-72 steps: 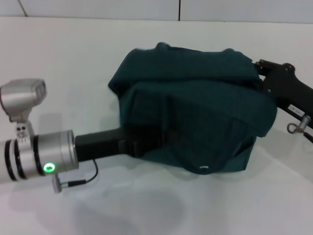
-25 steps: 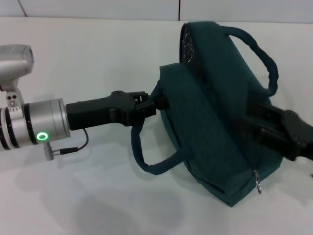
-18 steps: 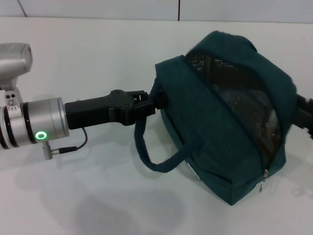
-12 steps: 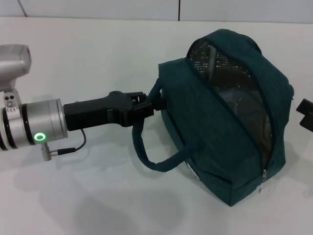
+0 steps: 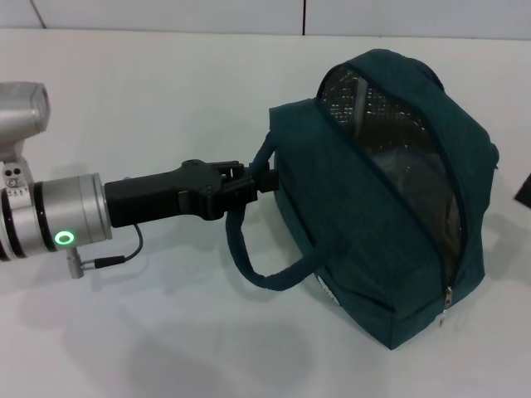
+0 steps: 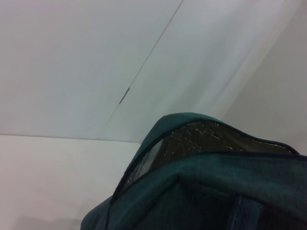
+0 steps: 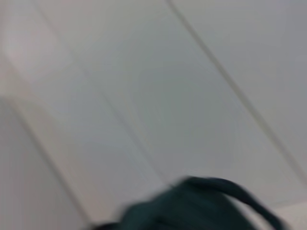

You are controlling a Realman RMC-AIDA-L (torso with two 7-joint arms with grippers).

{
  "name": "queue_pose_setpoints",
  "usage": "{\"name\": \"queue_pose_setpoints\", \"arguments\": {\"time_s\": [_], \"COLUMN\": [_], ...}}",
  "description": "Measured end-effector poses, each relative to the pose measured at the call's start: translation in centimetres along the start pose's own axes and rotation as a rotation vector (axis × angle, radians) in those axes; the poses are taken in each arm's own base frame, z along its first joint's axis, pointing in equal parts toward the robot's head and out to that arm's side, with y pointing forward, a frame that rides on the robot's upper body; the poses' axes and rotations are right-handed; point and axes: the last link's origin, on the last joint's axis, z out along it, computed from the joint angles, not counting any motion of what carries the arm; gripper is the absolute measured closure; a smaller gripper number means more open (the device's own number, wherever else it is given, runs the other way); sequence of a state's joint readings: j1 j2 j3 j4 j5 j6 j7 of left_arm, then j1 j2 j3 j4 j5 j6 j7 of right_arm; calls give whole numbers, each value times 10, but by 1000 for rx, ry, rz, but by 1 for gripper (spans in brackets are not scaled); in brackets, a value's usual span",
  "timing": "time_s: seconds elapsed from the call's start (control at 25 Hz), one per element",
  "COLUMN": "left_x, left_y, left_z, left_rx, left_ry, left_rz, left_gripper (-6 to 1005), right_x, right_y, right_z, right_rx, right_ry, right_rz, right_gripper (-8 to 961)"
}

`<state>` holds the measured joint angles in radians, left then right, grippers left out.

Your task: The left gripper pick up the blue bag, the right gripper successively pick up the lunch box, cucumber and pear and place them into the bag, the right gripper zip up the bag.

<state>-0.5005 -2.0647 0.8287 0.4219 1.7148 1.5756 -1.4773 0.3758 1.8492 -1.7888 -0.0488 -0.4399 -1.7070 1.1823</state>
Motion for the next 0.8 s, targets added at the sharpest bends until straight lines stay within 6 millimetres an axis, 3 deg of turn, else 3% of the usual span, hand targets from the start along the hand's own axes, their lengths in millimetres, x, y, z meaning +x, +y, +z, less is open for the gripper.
{"name": "queue_pose_setpoints", "arguments": {"time_s": [0.12, 0.24, 0.44, 0.8], "left_x": [0, 1, 2, 9], "left_y": [0, 0, 0, -2], "left_z": [0, 1, 2, 1], "left_rx": [0, -2, -3, 3], "left_ry": [-1, -2, -3, -2], "left_rz": [1, 2, 3, 30], "left_gripper": [728, 728, 728, 728], "right_x": [15, 28, 28, 37], "right_y": [-17, -21, -26, 4], "right_z": [13, 36, 56, 84], "right_rx": [117, 124, 125, -85], "right_ry": [79, 158, 209, 269], "right_rz": [-38, -87, -155, -137], "right_gripper": [323, 323, 333, 332]}}
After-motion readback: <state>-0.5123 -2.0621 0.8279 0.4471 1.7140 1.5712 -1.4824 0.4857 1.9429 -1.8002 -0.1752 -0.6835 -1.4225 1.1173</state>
